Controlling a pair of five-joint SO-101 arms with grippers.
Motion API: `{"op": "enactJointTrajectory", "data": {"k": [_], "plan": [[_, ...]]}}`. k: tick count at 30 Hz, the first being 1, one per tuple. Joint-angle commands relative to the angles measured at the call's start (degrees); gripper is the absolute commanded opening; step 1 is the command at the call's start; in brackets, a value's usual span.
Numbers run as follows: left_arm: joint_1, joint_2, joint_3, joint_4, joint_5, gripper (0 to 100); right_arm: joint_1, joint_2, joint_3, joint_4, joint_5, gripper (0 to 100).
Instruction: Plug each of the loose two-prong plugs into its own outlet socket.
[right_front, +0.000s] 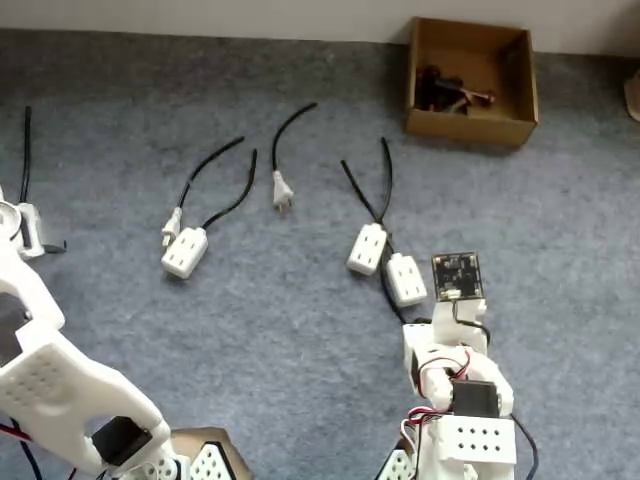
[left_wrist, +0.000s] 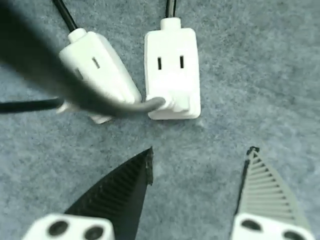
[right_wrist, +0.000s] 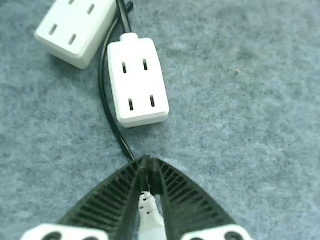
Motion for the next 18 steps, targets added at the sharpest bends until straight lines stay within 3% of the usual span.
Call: {"op": "enactJointTrajectory", "data": {"k": [1,9,14,18], "plan": [[-2.5,-2.3,-6.3,8.2,0.0,27,-0.5,-0.5,-0.3,-0.9,0.8,0.9],[-2.7,-16.8,-8.6,25.1,-8.1,27,-0.5,-0.5,-0.3,-0.9,0.8,0.9],[4.0,-26.7,-8.6,32.8,-9.1,27,-0.5,-0.5,-0.3,-0.9,0.8,0.9],[12.9,-31.6,-5.8,33.8,-9.0,27,-0.5,-0.5,-0.3,-0.9,0.8,0.9]]}}
